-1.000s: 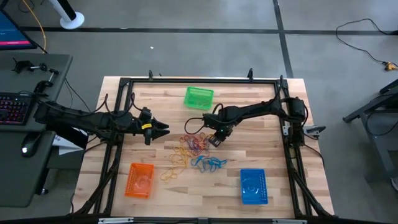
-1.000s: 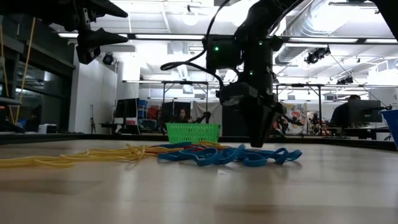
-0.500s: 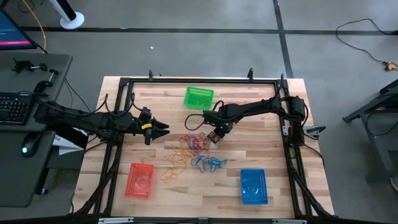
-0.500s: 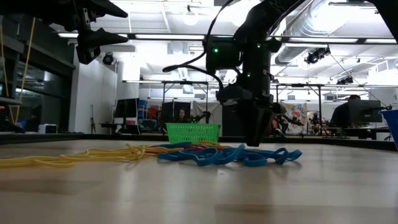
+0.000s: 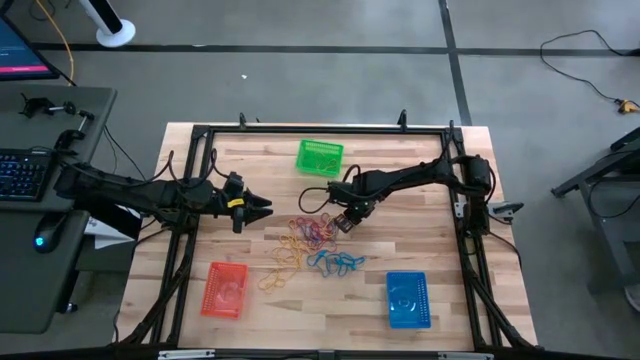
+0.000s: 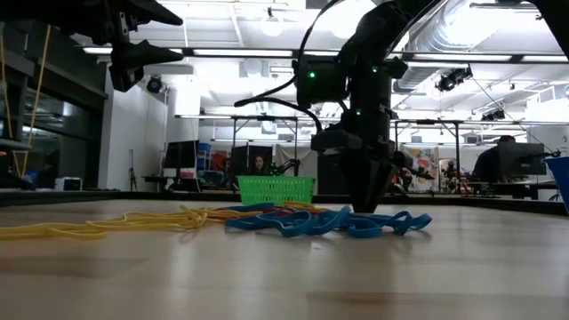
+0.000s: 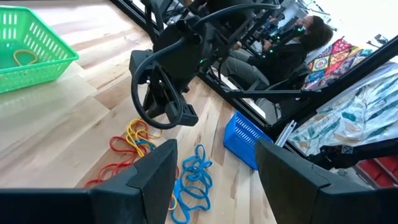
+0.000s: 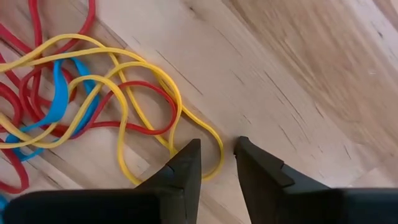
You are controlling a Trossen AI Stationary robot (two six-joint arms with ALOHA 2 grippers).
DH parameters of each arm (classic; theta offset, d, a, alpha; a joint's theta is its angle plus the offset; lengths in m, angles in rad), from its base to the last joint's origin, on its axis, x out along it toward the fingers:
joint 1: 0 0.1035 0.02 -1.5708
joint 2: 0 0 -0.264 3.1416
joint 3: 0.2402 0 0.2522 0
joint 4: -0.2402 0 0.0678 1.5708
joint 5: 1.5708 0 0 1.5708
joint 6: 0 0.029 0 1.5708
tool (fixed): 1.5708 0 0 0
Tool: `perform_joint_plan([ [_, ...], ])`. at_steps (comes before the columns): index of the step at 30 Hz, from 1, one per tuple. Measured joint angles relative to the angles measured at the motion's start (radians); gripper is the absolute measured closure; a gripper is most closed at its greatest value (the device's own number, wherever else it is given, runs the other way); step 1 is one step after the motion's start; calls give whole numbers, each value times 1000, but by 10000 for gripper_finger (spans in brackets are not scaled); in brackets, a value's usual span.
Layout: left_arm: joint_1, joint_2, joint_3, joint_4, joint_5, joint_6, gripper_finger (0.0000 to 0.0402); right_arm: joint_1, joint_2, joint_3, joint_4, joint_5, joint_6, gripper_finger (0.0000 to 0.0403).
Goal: Sort rubber bands into baskets
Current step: Put the yellow rubber band into the green bin
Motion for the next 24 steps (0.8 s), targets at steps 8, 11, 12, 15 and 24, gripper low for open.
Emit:
perform_joint_plan([
  [8, 31, 0, 0, 49, 0, 0, 193, 8, 1, -1, -6, 19, -46, 394],
  [11, 36, 0, 19, 53, 0, 17, 193, 9, -21, -6, -46, 52, -65, 401],
  [12, 38, 0, 29, 53, 0, 29, 193, 8, -36, -8, -70, 65, -70, 401],
  [15, 38, 0, 58, 52, 0, 68, 193, -3, -117, -6, -118, 90, -77, 402],
  [24, 39, 0, 148, 52, 0, 178, 193, -41, -399, -5, -100, 114, -86, 403],
])
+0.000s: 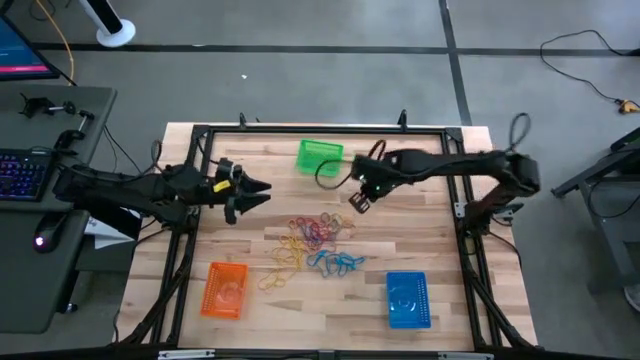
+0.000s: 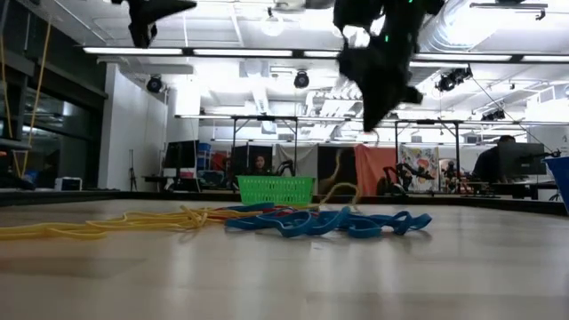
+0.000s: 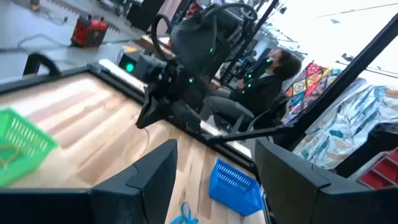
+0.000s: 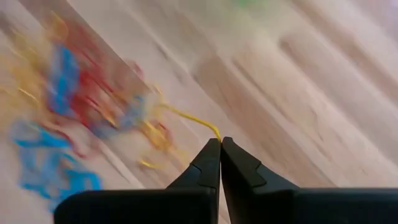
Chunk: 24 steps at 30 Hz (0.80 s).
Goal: Sort rubber bands into baskets
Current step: Put the yellow rubber band into the green bin
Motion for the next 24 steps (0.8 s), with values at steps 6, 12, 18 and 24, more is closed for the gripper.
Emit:
perform_joint_plan([
  [6, 2, 0, 40, 0, 0, 23, 193, -6, -71, 1, 277, -8, 34, 403],
  [12, 17, 0, 73, 0, 0, 25, 193, -35, -33, 2, 612, -31, 32, 403],
  [18, 40, 0, 78, -1, 0, 20, 193, -121, 22, 2, 702, -30, -3, 403],
  [24, 58, 0, 78, 2, 0, -4, 193, -193, 109, 2, 704, -29, -56, 403],
])
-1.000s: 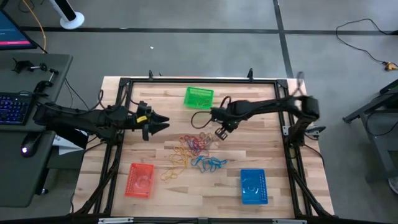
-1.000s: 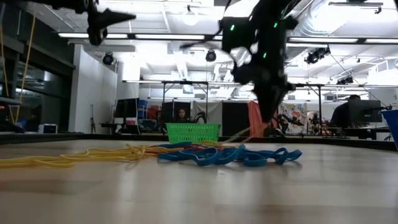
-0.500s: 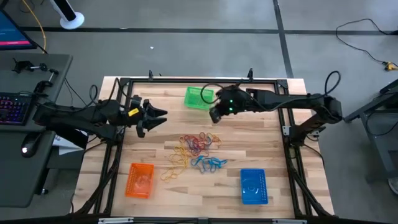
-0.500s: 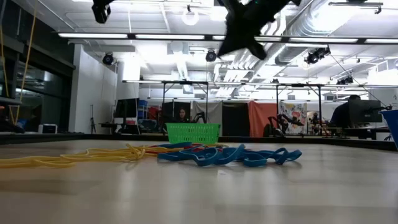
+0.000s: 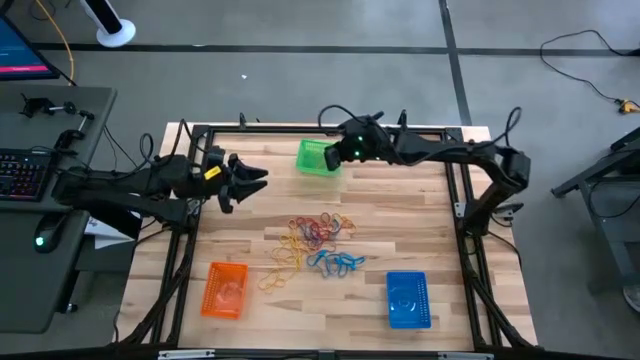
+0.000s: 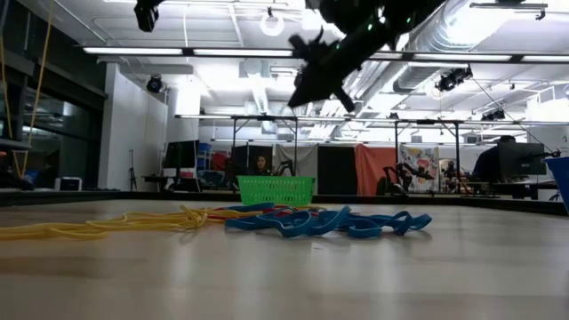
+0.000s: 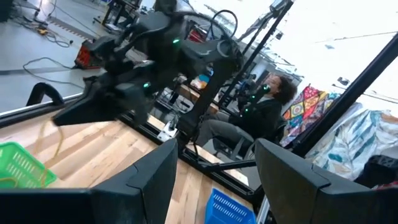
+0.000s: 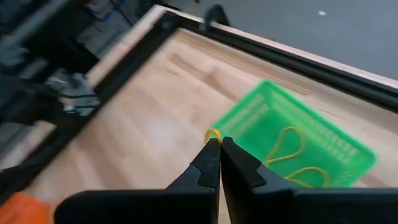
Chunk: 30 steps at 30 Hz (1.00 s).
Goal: Sort rubber bands into baskets
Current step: Put the yellow rubber band into the green bin
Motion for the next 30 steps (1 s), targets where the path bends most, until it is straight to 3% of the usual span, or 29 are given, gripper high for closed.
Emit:
perform_joint_plan([
  [9, 10, 0, 0, 32, -47, 3, 193, -62, 118, 0, 31, -47, -41, 403],
  [20, 10, 0, 0, 51, -52, 39, 193, -106, 121, 120, 78, -81, -83, 403],
  [30, 10, 0, 0, 51, -52, 55, 193, -107, 120, 167, -32, -83, -113, 403],
])
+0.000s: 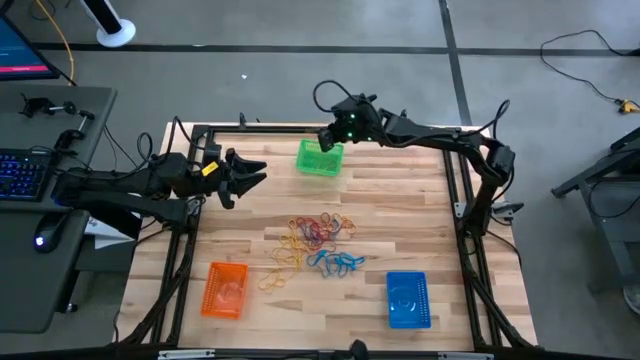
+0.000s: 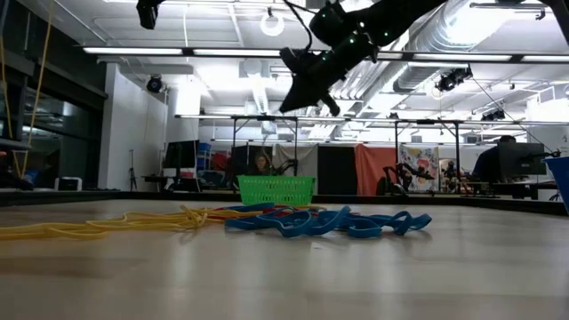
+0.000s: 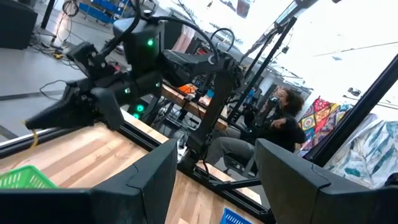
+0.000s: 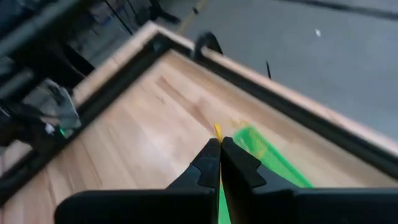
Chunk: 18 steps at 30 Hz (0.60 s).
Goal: Sort rubber bands into baskets
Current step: Put the yellow rubber band into the green bin
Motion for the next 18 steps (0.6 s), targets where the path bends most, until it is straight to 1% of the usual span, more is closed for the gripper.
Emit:
perform_joint_plan([
  [3, 0, 0, 0, 0, 0, 0, 193, 7, 0, -1, -77, 0, -14, 403],
  [8, 0, 0, 0, 0, 0, 22, 193, 5, 1, -2, -144, 22, -34, 403],
  [13, 0, 0, 0, 3, 0, 24, 193, -4, 28, -2, -155, 47, -25, 403],
  [18, 0, 0, 0, 10, 0, 24, 193, 0, 74, -2, -153, 35, 23, 403],
])
